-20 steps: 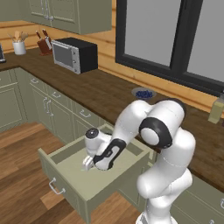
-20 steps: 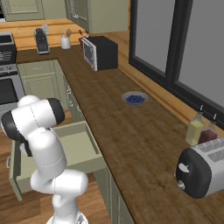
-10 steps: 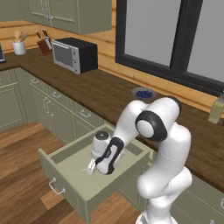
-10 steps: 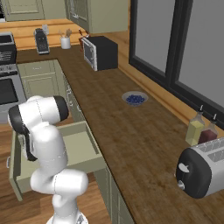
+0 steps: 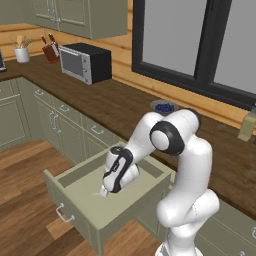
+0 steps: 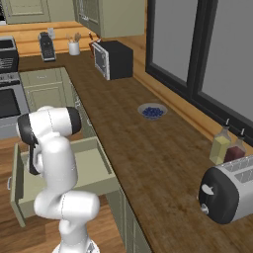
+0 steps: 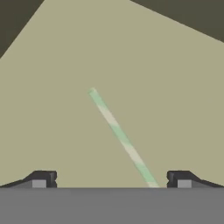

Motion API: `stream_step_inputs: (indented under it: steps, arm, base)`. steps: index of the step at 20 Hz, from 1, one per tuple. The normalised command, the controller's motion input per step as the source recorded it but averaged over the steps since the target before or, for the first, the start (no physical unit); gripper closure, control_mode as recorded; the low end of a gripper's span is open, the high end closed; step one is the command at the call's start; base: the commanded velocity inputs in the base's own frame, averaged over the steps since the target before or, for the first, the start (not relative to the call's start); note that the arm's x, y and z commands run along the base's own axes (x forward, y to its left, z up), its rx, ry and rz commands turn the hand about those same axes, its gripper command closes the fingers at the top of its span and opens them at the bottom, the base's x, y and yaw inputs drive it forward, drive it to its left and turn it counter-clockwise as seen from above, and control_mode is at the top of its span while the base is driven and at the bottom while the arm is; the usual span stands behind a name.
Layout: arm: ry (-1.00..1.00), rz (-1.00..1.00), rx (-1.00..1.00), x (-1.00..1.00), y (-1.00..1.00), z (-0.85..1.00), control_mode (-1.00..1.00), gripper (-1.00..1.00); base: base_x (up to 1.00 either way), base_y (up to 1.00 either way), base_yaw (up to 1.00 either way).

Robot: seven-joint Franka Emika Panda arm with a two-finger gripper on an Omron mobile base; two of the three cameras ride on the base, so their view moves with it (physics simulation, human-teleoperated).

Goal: Take a straw from the drawer in front and place it inside the glass cup on the dining counter.

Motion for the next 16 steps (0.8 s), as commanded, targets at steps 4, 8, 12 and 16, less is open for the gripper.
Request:
stream_step_inputs:
  steps: [4, 8, 12, 16]
  arm:
    - [0.04, 0.0, 0.0, 0.03, 0.24, -0.01, -1.0, -1.0]
    - [0.02, 0.0, -0.02, 0.0, 0.17, -0.14, -1.0, -1.0]
    - [0.0, 0.0, -0.05, 0.0, 0.09, -0.21, -1.0, -1.0]
    - [0.0, 0.0, -0.06, 0.0, 0.15, -0.23, -1.0, -1.0]
  base:
    - [0.0, 0.0, 0.0]
    - [0.0, 0.0, 0.0]
    - [0.0, 0.0, 0.0]
    - [0.0, 0.0, 0.0]
